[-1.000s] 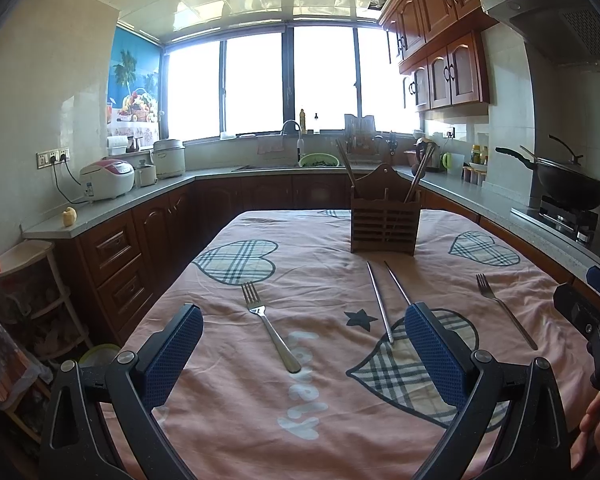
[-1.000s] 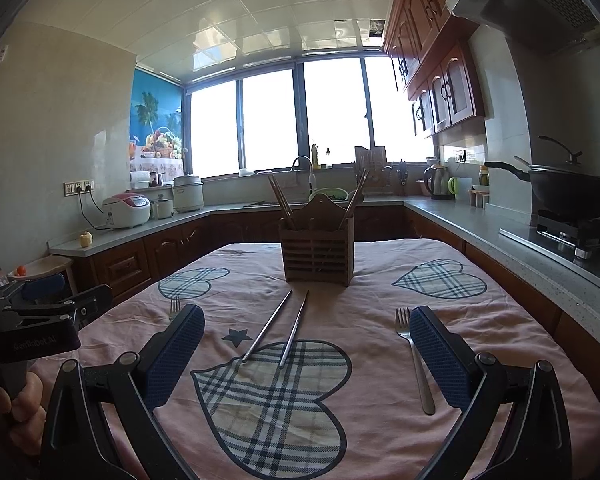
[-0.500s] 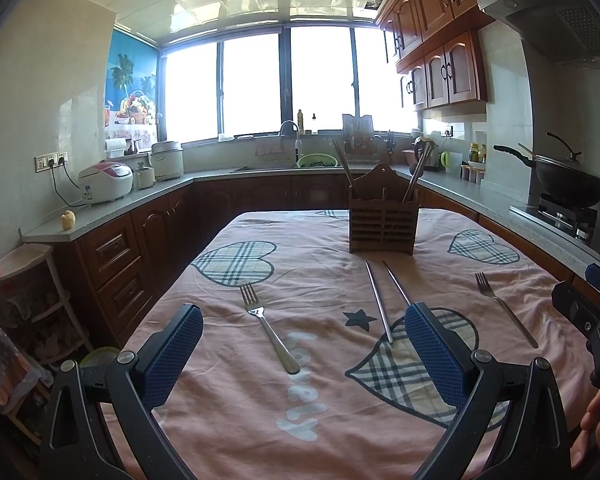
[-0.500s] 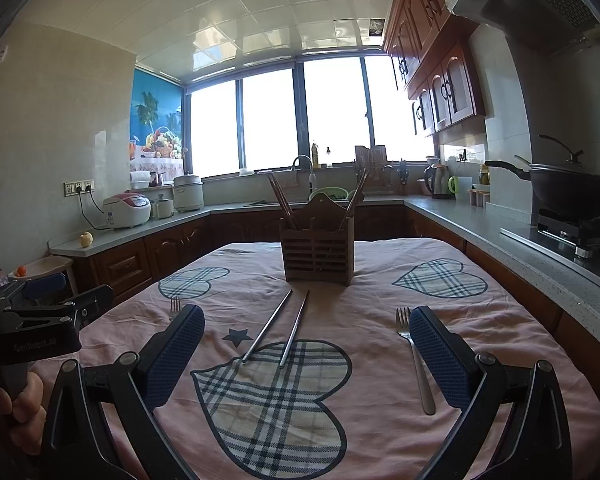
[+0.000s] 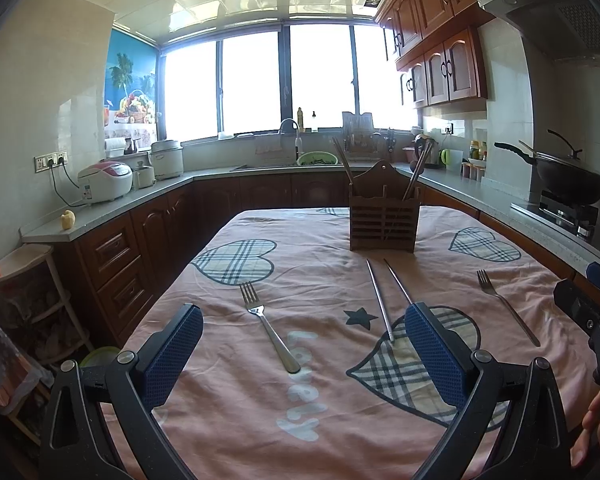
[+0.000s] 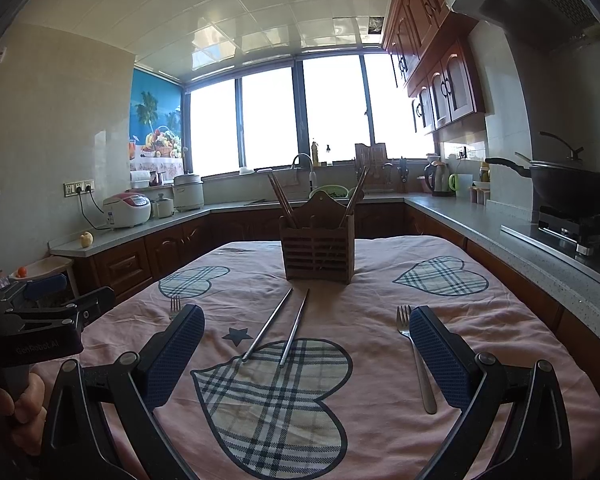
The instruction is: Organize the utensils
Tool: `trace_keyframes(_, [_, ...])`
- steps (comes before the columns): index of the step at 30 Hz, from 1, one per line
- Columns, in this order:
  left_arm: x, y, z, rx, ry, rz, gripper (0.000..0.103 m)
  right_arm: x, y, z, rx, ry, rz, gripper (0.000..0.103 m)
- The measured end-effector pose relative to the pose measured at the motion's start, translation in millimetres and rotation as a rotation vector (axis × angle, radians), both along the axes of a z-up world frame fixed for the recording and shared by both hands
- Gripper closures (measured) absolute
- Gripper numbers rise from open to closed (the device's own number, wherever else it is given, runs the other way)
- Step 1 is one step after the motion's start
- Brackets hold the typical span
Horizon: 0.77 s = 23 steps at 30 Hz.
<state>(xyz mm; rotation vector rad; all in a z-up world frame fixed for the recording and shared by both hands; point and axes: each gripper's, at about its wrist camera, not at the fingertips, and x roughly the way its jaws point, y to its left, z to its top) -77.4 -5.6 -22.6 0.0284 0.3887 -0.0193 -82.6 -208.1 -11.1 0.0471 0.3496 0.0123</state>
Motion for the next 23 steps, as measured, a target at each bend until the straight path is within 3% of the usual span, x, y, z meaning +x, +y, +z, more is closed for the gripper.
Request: trace_keyframes(23, [12,-7,0,-0.012,0.018,-0.001,0.001,11,-2,-4,0.023,0.023,-0.006,0.0])
